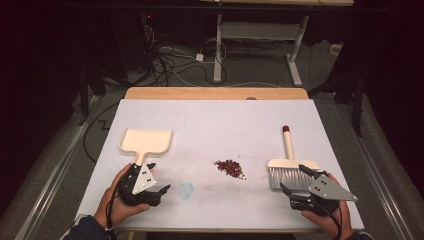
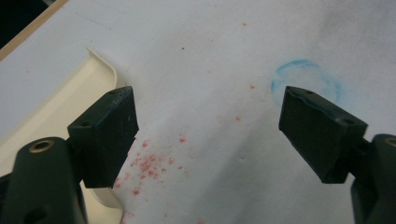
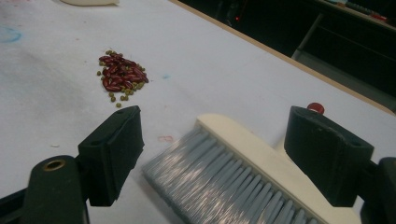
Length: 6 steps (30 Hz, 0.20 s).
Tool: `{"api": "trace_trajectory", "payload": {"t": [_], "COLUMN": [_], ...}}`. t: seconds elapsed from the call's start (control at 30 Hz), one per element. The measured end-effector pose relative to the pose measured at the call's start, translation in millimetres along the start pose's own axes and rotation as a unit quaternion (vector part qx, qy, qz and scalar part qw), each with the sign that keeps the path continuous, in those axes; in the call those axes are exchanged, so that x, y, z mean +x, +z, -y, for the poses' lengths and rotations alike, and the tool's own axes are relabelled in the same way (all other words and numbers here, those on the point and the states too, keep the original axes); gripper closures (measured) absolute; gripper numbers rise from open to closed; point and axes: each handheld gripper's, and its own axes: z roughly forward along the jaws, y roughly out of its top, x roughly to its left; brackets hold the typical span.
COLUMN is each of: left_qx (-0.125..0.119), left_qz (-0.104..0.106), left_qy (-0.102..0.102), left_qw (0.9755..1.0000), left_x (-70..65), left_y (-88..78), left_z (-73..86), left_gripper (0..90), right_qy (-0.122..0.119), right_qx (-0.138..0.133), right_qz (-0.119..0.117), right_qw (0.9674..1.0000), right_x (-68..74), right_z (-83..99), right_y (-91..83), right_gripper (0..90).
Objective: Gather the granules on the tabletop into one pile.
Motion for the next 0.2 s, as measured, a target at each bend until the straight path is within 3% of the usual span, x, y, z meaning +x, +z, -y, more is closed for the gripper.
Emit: {"api": "trace_trajectory", "payload": {"t": [0.2], "left_qx": [0.001], "left_qz": [0.002], "left_qy": [0.0], "left_qw": [1.0], "left_x": [0.1], "left_y": [0.7], "left_z": [-1.1], "left_gripper": [18.7], "right_qy": [0.001], "right_qx": [0.003], "right_qz": [0.001], "right_qw": [1.0], "right_x": [-0.5], "right_z": [0.2], "right_y": [0.6], "right_gripper": [19.9]}}
